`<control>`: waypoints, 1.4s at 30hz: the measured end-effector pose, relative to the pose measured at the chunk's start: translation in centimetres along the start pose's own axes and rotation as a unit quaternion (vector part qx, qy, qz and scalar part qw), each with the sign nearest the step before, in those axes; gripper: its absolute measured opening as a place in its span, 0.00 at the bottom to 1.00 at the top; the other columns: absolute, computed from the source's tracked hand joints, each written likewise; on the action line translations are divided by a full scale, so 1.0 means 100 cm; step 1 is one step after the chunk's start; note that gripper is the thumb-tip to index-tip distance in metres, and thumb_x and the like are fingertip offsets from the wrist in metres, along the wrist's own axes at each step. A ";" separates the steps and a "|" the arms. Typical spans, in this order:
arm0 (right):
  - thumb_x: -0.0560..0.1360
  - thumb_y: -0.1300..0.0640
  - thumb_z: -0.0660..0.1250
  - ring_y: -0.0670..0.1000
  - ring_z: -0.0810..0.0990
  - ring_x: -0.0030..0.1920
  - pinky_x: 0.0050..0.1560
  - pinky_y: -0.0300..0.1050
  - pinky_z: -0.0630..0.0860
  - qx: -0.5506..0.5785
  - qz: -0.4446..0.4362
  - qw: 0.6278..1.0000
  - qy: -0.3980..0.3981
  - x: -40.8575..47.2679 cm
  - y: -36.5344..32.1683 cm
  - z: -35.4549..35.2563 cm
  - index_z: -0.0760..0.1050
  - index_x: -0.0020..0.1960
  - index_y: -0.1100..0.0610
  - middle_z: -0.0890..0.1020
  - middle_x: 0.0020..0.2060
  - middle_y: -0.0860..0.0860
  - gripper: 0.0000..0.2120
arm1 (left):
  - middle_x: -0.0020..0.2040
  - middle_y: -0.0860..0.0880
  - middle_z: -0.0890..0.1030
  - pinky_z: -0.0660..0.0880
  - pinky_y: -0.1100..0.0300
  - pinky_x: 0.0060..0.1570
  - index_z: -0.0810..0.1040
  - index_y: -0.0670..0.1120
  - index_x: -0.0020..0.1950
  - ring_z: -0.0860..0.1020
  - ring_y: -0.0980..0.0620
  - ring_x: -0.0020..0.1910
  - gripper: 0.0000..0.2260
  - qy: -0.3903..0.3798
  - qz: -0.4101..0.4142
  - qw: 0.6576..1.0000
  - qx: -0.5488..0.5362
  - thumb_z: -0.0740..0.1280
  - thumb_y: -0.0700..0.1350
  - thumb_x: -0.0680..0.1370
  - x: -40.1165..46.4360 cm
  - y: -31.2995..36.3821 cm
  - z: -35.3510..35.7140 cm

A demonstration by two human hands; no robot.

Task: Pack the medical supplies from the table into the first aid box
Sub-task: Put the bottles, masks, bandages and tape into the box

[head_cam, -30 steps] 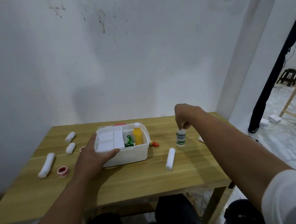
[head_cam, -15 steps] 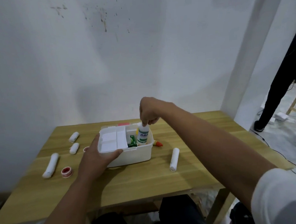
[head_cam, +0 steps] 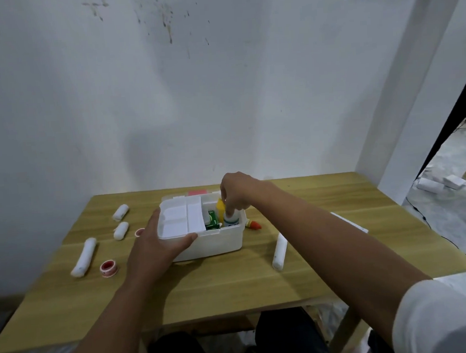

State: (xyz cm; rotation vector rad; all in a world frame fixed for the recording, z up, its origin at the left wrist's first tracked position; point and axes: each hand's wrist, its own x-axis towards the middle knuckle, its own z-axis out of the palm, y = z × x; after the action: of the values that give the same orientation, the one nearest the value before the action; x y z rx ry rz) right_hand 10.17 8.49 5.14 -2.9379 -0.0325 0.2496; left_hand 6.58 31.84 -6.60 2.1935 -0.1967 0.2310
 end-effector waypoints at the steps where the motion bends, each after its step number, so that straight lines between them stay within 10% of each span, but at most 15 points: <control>1: 0.67 0.55 0.84 0.56 0.88 0.44 0.48 0.53 0.86 0.028 0.001 1.000 -0.006 0.000 0.003 -0.002 0.82 0.53 0.62 0.87 0.43 0.58 0.19 | 0.78 0.52 0.72 0.77 0.48 0.60 0.61 0.58 0.83 0.72 0.45 0.74 0.49 0.000 0.000 1.000 0.001 0.79 0.66 0.68 0.000 0.000 0.000; 9: 0.79 0.52 0.70 0.53 0.83 0.33 0.33 0.43 0.80 0.289 0.104 0.944 0.120 0.012 0.055 -0.002 0.83 0.48 0.64 0.88 0.43 0.58 0.14 | 0.77 0.53 0.72 0.75 0.50 0.59 0.61 0.59 0.83 0.72 0.46 0.74 0.49 -0.002 0.004 1.000 -0.006 0.79 0.66 0.67 0.001 -0.003 0.000; 18: 0.71 0.55 0.79 0.54 0.86 0.47 0.55 0.53 0.84 0.135 0.126 0.983 0.014 0.013 0.087 0.074 0.85 0.51 0.58 0.87 0.45 0.53 0.11 | 0.77 0.56 0.73 0.77 0.45 0.63 0.60 0.60 0.83 0.72 0.48 0.73 0.54 -0.013 -0.013 1.000 -0.018 0.74 0.74 0.60 0.003 -0.003 0.000; 33: 0.70 0.65 0.80 0.52 0.86 0.37 0.40 0.44 0.85 0.232 0.031 0.969 0.073 -0.011 0.054 -0.078 0.86 0.48 0.64 0.88 0.40 0.60 0.08 | 0.76 0.56 0.73 0.78 0.46 0.61 0.59 0.63 0.82 0.72 0.46 0.73 0.51 -0.039 0.001 0.999 -0.003 0.75 0.73 0.63 0.015 -0.003 -0.004; 42: 0.72 0.62 0.79 0.52 0.86 0.46 0.48 0.47 0.85 -0.034 -0.086 0.995 0.037 0.000 -0.011 -0.035 0.86 0.51 0.59 0.87 0.45 0.53 0.09 | 0.77 0.55 0.72 0.78 0.46 0.61 0.59 0.62 0.83 0.72 0.46 0.73 0.52 -0.044 0.003 0.999 0.000 0.74 0.75 0.63 0.019 -0.001 -0.002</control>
State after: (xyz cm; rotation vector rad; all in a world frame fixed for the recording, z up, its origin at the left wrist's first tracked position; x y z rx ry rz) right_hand 10.73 8.92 8.76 -2.9863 -0.2888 0.1149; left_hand 8.39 31.99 -6.15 2.2056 -0.2512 0.1386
